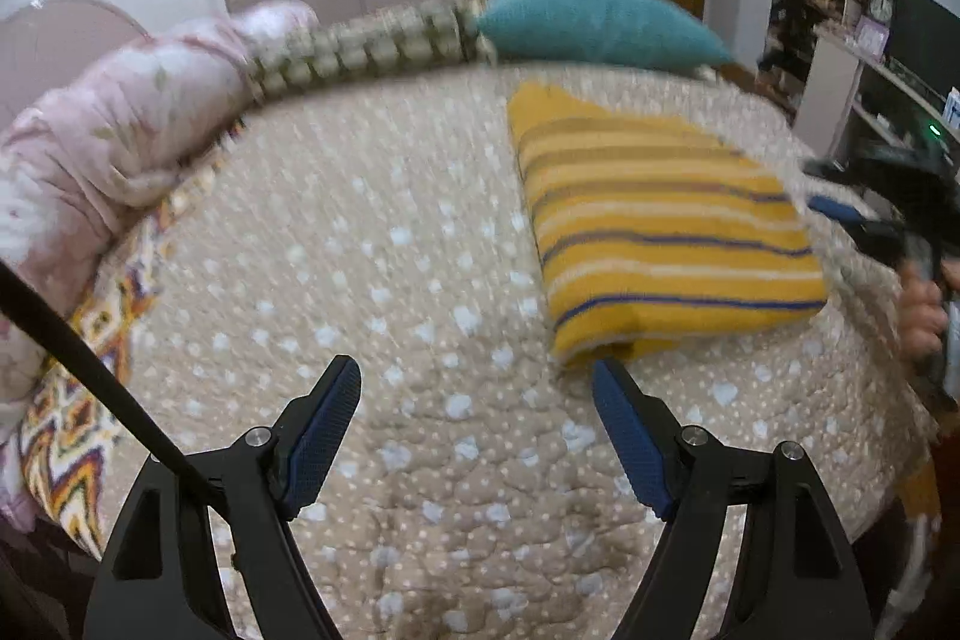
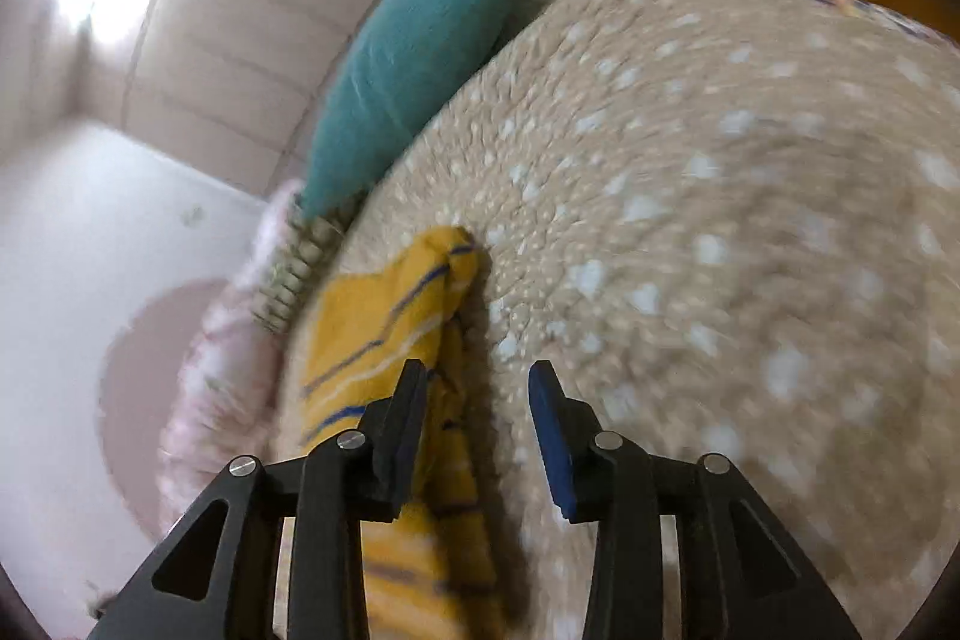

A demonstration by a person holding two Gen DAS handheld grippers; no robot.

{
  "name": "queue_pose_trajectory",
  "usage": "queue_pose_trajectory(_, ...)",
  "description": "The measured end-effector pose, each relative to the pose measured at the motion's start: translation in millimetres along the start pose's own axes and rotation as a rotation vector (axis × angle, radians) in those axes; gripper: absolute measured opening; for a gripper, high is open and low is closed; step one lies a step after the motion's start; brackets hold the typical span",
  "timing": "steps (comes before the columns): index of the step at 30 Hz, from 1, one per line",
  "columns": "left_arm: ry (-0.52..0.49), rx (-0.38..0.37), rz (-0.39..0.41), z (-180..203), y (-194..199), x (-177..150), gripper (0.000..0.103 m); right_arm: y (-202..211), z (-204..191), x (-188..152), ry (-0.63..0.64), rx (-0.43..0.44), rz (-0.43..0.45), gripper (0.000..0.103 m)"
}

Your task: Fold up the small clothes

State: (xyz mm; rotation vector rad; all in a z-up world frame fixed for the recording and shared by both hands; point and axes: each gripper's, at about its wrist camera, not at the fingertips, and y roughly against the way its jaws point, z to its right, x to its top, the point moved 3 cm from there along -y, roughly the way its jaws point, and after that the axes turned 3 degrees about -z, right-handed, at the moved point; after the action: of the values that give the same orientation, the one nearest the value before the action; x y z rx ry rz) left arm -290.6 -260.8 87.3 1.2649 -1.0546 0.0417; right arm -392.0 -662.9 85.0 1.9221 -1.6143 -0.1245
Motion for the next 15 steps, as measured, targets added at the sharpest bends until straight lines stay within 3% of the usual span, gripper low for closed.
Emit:
queue_pose_trajectory(2, 0.003, 0.052, 0.097, 2, 19, -2, 0.084, 21, -13, -13, 0.086, -0.040, 0.023, 0.040)
queue_pose_trajectory(5, 0.060, 0.078, 0.282, 2, 55, -8, 0.103, 44, -45, -53, 0.282, -0.170, 0.050, 0.046)
queue_pose_trajectory(8, 0.100, 0.086, 0.413, 5, 81, -8, 0.103, 57, -58, -92, 0.393, -0.254, 0.056, 0.050)
queue_pose_trajectory(10, 0.084, 0.081, 0.408, 11, 87, -4, 0.103, 65, -59, -114, 0.395, -0.280, 0.050, 0.051)
queue_pose_trajectory(12, 0.045, 0.031, 0.371, 17, 89, -1, 0.103, 71, -58, -130, 0.385, -0.290, 0.046, 0.051)
queue_pose_trajectory(15, 0.061, 0.030, 0.327, 16, 90, -8, 0.103, 81, -69, -160, 0.427, -0.404, 0.071, 0.055)
